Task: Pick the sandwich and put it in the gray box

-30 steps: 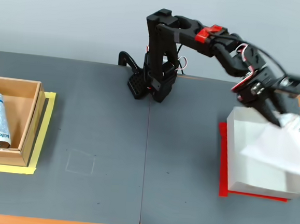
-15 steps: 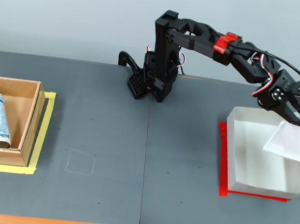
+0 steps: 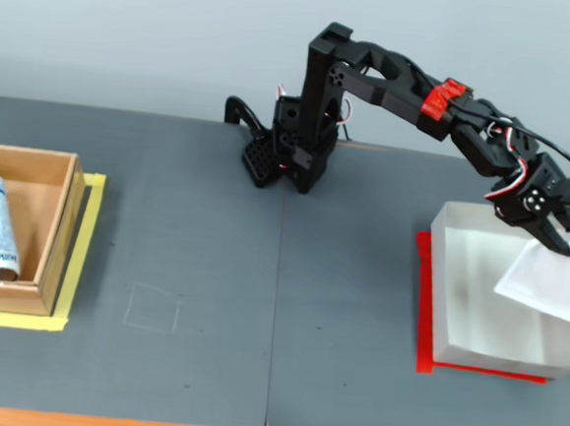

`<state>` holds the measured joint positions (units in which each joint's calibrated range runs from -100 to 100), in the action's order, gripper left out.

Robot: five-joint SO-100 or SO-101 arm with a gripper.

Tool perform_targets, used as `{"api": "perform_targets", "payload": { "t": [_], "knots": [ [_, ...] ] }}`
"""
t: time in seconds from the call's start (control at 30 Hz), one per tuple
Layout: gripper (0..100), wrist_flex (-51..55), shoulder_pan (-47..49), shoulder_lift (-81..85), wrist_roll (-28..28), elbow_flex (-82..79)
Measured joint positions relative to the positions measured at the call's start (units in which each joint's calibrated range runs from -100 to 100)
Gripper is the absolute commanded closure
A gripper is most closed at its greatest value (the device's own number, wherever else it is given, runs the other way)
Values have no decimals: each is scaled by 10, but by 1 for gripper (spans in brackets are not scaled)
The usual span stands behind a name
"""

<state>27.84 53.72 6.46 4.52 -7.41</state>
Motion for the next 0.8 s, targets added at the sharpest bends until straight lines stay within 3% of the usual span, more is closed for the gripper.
{"api": "perform_targets", "payload": {
  "t": [0.4, 0.63, 0.8],
  "knots": [
    [97, 0, 0, -14, 0, 0],
    [76, 49, 0, -14, 0, 0],
    [74, 56, 0, -14, 0, 0]
  ]
}}
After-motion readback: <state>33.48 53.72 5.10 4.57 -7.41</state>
